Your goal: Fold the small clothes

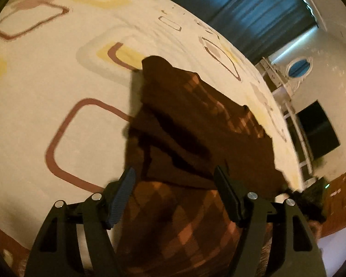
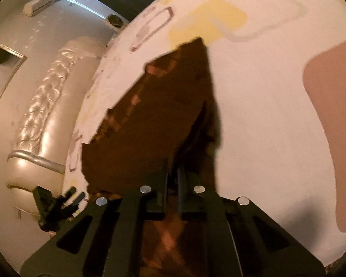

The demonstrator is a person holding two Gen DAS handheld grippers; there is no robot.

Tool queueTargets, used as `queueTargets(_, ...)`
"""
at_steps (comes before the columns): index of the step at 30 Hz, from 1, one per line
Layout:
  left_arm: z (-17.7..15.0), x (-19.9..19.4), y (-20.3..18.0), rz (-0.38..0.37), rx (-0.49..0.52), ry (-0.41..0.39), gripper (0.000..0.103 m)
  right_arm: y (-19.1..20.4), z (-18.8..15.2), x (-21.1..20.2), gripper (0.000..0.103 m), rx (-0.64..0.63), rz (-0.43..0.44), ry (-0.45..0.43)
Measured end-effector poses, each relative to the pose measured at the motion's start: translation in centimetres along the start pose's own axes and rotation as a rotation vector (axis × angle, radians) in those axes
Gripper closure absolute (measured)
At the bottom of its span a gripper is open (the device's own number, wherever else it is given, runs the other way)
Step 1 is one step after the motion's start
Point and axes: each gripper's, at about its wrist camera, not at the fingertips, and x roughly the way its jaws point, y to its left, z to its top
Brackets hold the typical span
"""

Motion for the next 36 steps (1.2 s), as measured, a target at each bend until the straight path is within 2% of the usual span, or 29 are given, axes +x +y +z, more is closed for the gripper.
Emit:
queueTargets(4,-0.2,0.1,-1.4,0.100,0.152,-0.037,0.033,2.0,0.9,-1.0,0.098,0.026,0.110,-0.042)
queueTargets(8,0.2,1.4,-1.9,0.216,0.243,-0.057,0.033,4.4,2.0,-2.3,0.098,0.048,0.231,-0.087)
queueTargets(11,0.9,2.5,-1.7,0.261,0.257,-0.057,0.033,6.3,2.9,-3.1,0.098,0.051,0.309,-0.103)
queueTargets(16,1.4,4.0,-1.6,0.305,0.315,-0.042,0.033,8.8,4.1,-4.9,0.098,0.035,0.386,-0.142)
queueTargets(22,0.7,2.6,-0.6,0.188,0.317,-0.043,0.033,10.0,5.7,-6.5,0.098,0.025,0.416,-0.185)
queueTargets(27,0.6,3.9,-0.8,0.255,0.339,-0.028,0.033,10.5,6.1,-7.1,0.098,0.027,0.445,-0.206)
queueTargets(32,2.5,5.5,-1.5,0.303,0.291,-0.053,0.033,11.2,5.7,-7.3,0.098,0.012,0.446,-0.197)
queueTargets(36,3.5,5.5,-0.9,0.413,0.266,-0.096,0.033,11.2,5.5,-7.6,0.098,0.009,0.445,-0.202)
